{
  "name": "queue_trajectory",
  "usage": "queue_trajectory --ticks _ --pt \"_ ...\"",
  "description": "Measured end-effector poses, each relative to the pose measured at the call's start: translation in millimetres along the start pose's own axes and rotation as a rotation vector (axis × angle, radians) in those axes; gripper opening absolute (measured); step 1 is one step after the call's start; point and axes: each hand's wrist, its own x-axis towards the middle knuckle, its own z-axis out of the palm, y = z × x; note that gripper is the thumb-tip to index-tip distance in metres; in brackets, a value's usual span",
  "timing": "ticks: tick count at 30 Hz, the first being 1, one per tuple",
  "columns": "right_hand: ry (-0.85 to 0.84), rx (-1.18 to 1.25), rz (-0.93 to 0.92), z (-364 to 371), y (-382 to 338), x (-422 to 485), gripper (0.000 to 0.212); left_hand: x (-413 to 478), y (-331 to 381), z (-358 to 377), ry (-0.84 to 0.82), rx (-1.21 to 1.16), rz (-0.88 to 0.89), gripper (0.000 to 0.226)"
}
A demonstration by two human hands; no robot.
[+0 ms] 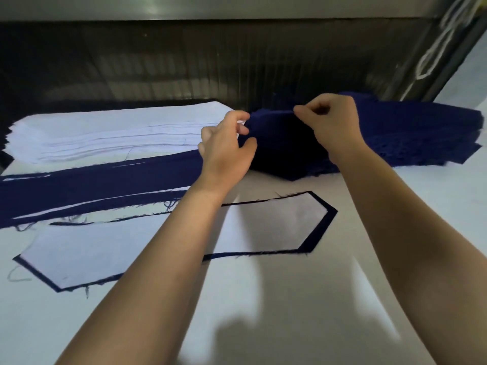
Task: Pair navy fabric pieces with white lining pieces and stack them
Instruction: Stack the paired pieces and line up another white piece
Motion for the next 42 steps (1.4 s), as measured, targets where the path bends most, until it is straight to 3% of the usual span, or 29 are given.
queue_trajectory --ticks 5,8,10,13,16,19,25,34,42 --pt "0.137 -0.237 -0.123 10 -15 -8 0.017 0 27 4 -0.057 -0.088 0.114 0.048" --pt "0.184 -0.447 -0.285 15 -31 -16 0.018 0 40 1 -0.207 -0.205 0.240 0.046" --pt "0.196 -0.508 -0.396 17 -39 -23 0.019 2 46 -3 -0.264 -0.300 0.196 0.044" --pt "0.171 -0.535 -0.495 21 -44 -34 0.022 5 47 -13 -0.214 -0.445 0.030 0.053" --pt "0.084 -0.533 -0.519 24 -43 -41 0.023 2 40 -24 -0.153 -0.450 -0.062 0.037" --pt "-0.028 -0.573 -0.489 21 -28 -45 0.035 -6 25 -36 -0.016 -0.472 -0.057 0.020" --pt "-0.015 -0.683 -0.307 0 9 -47 0.036 -28 -22 -81 0.185 -0.330 -0.143 0.026" --pt "0.158 -0.568 -0.309 0 20 -64 0.026 -70 -69 -134 0.177 -0.264 -0.196 0.033" --pt "0.261 -0.347 -0.115 0 25 -85 0.021 -106 -96 -180 0.202 -0.323 -0.195 0.037"
